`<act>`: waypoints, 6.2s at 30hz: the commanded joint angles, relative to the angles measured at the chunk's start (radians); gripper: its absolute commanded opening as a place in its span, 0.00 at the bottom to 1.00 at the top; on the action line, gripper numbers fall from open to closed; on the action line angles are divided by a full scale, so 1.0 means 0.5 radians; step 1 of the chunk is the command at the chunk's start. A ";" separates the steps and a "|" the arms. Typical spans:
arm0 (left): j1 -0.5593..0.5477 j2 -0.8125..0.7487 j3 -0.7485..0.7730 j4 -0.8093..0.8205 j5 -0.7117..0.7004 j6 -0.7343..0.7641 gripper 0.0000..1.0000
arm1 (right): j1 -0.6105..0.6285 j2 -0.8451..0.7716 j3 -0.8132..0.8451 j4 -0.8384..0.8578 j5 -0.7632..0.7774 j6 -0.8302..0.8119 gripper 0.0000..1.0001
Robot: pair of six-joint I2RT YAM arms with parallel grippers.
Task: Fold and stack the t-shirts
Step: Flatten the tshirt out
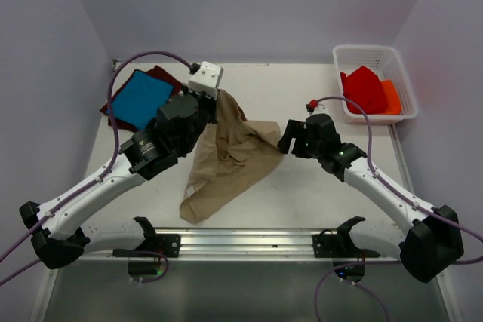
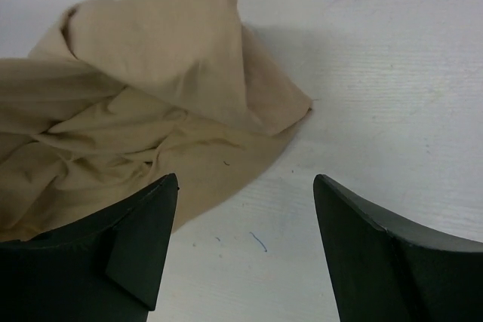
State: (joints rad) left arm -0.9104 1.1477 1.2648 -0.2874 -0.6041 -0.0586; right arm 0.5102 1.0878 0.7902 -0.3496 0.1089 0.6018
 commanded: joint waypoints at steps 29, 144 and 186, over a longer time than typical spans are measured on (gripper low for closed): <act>-0.002 0.184 1.072 -0.658 0.260 0.188 0.00 | -0.002 2.239 1.886 0.392 -1.182 -0.158 0.73; -0.002 -0.314 0.652 0.133 -1.075 0.783 0.00 | 0.246 -0.233 0.147 -0.488 0.476 -0.151 0.12; -0.002 -0.203 0.903 -0.480 -0.746 0.234 0.00 | 0.621 1.601 0.647 0.536 -0.512 -0.019 0.34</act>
State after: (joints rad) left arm -0.9108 1.0595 1.7145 -0.5488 -0.9871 0.0814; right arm 0.7891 1.8935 1.1442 -0.1425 -0.1085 0.5625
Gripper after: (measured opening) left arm 0.012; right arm 0.345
